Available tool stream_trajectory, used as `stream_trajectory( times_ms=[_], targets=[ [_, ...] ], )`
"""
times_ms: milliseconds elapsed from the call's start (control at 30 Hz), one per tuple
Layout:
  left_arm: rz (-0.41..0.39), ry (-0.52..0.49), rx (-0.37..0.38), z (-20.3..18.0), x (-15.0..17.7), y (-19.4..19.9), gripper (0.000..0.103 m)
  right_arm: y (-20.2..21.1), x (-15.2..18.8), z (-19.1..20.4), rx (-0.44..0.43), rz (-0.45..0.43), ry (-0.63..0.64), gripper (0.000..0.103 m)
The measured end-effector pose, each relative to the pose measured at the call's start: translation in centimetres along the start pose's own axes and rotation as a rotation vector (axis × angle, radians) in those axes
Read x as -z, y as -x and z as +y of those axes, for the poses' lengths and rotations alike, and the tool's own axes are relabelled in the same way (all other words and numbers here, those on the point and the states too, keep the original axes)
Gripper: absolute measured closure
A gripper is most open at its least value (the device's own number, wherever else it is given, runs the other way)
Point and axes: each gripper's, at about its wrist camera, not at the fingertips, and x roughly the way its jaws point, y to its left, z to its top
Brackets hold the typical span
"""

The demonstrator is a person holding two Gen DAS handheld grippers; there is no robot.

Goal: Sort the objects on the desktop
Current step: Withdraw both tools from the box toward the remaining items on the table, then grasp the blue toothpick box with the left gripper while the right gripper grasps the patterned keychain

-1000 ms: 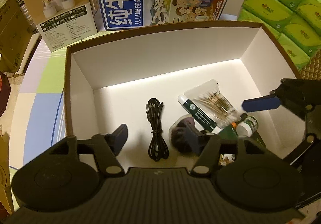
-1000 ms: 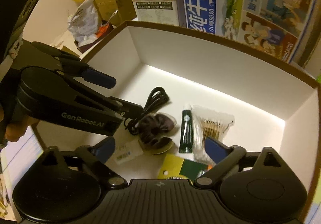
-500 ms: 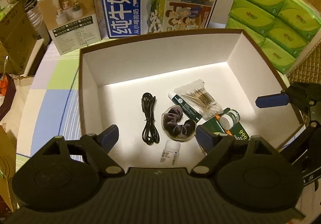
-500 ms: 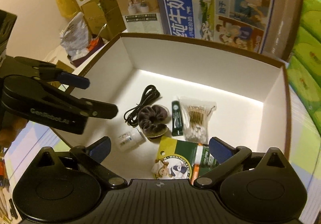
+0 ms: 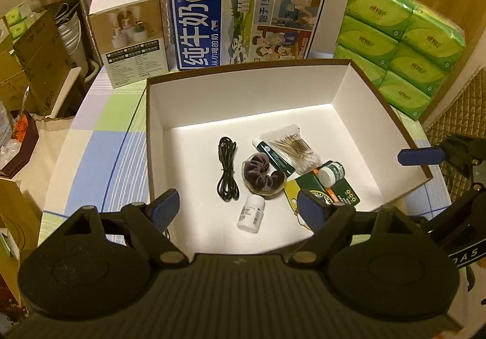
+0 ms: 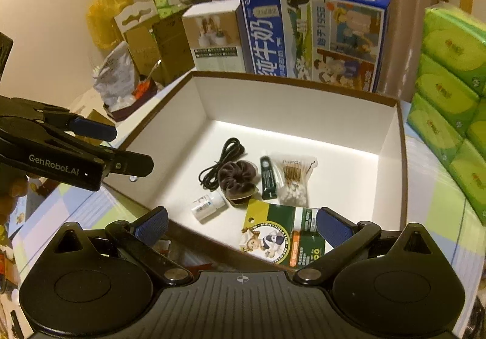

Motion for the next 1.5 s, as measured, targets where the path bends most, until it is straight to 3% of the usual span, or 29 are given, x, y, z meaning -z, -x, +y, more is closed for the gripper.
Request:
stream_trajectory(
  times_ms=[367,700,1500],
  targets=[
    [-0.030,0.016,-0.012,-0.9,4.2,3.2,0.022,3.2,4.6,1.1,0.037,-0.025,0.001,0.002],
    [0.035,0.054,0.003,-2.0,9.3,2.9,0.022,4.1,9.7,1.5,0.059,0.007,-0.029,0.002],
    [0.160,0.088,-0.006,-2.8,14.4,0.6,0.022,2.2,13.9,3.0,0.011,0.089,-0.031,0.002]
  ],
)
